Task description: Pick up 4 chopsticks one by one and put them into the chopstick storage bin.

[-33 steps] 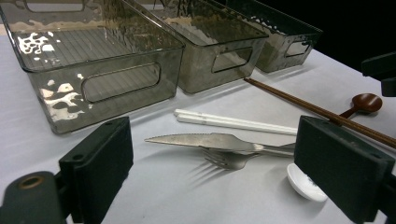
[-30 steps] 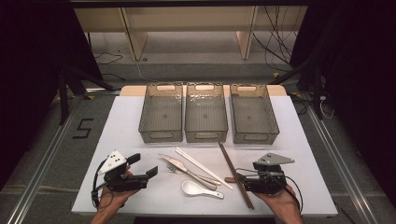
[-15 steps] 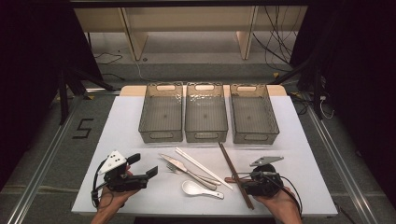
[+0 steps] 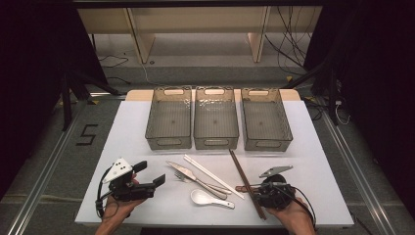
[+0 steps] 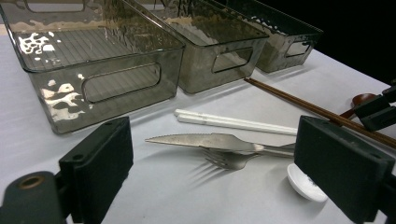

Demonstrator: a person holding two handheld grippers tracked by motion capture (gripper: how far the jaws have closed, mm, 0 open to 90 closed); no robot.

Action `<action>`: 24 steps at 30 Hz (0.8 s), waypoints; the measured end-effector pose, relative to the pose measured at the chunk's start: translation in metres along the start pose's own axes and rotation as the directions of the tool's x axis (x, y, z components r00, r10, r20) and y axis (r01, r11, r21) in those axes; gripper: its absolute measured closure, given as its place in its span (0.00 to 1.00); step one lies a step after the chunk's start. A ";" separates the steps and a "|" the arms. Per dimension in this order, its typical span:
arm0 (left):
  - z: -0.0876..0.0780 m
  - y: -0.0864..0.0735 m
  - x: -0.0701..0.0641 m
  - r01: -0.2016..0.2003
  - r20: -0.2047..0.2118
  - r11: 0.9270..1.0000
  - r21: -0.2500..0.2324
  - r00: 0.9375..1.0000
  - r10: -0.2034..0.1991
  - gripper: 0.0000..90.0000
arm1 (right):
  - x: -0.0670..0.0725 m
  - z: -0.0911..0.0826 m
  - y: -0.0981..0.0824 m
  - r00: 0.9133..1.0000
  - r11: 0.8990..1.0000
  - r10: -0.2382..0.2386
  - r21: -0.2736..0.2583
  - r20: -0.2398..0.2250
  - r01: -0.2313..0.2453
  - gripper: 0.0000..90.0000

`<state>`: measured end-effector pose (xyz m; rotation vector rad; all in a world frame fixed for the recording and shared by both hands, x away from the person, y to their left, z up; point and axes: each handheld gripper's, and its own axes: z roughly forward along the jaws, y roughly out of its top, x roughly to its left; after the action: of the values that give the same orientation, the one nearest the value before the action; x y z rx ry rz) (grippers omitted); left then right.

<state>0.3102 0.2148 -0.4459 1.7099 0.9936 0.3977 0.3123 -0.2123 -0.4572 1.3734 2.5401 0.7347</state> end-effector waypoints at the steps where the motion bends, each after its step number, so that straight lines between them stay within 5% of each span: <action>1: 0.000 0.000 0.000 0.000 -0.001 1.000 -0.002 1.000 0.000 0.12 | 0.000 0.001 0.000 1.000 1.000 0.002 0.008 0.002 -0.002 0.73; 24: 0.000 0.000 0.000 -0.002 -0.001 1.000 -0.003 1.000 0.002 0.12 | 0.002 0.006 -0.003 1.000 0.997 0.003 0.078 0.024 -0.005 0.93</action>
<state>0.3101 0.2150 -0.4456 1.7082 0.9915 0.4014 0.3113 -0.2103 -0.4640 1.4023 2.5738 0.6221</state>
